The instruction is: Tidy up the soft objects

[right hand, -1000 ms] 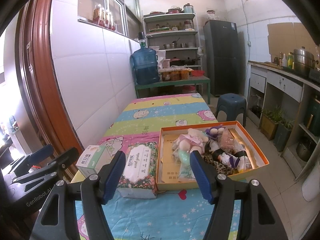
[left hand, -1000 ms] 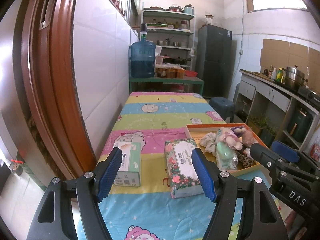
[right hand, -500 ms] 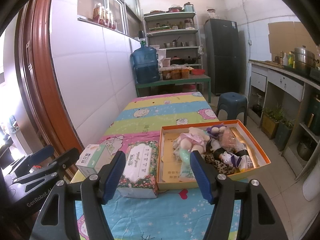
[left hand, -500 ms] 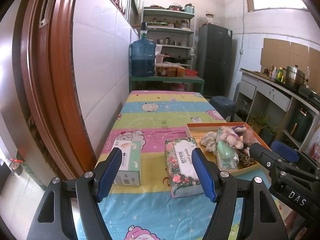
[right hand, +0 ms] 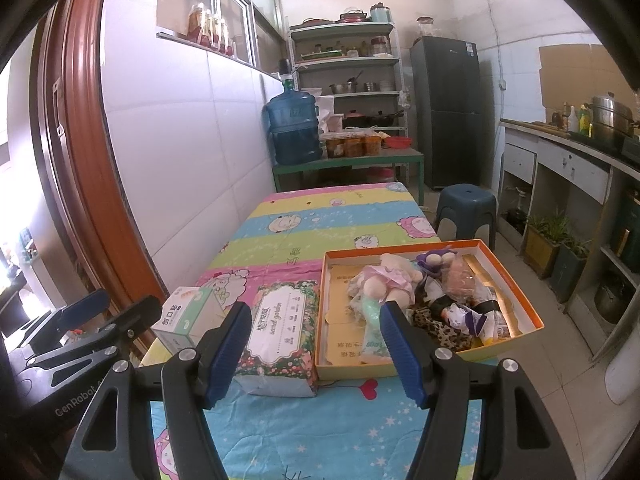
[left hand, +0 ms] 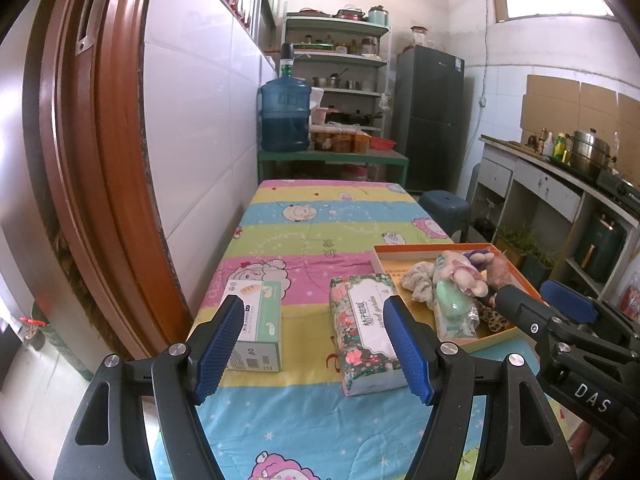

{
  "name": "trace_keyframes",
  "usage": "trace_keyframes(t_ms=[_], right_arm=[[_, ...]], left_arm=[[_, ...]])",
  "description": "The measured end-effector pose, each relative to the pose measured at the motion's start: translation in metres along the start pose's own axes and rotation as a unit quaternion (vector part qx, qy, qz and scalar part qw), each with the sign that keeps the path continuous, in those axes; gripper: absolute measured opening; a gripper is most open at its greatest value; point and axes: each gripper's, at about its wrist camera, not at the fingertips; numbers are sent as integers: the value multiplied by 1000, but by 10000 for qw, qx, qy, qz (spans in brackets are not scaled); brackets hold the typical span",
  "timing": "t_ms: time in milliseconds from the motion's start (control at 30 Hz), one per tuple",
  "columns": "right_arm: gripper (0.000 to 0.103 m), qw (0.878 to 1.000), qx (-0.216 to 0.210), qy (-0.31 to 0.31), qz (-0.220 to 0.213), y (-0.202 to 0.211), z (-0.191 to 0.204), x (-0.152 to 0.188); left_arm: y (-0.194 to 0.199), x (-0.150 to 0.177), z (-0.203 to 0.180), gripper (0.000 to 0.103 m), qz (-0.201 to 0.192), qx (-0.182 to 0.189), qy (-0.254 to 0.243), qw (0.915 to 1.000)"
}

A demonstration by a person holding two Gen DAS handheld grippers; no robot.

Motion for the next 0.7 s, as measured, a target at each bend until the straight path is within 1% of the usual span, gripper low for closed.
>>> trace_keyframes(t_ms=[700], right_arm=[[66, 10000, -30, -24, 55, -10, 3, 5]], left_arm=[[-7, 7, 1, 74, 47, -1, -10, 10000]])
Point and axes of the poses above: each gripper's, at about its wrist camera, not at the fingertips, and y roughly against the way its jaws point, z to its left, x to its underside, and after that the axes turned 6 degrees about y, right-handed
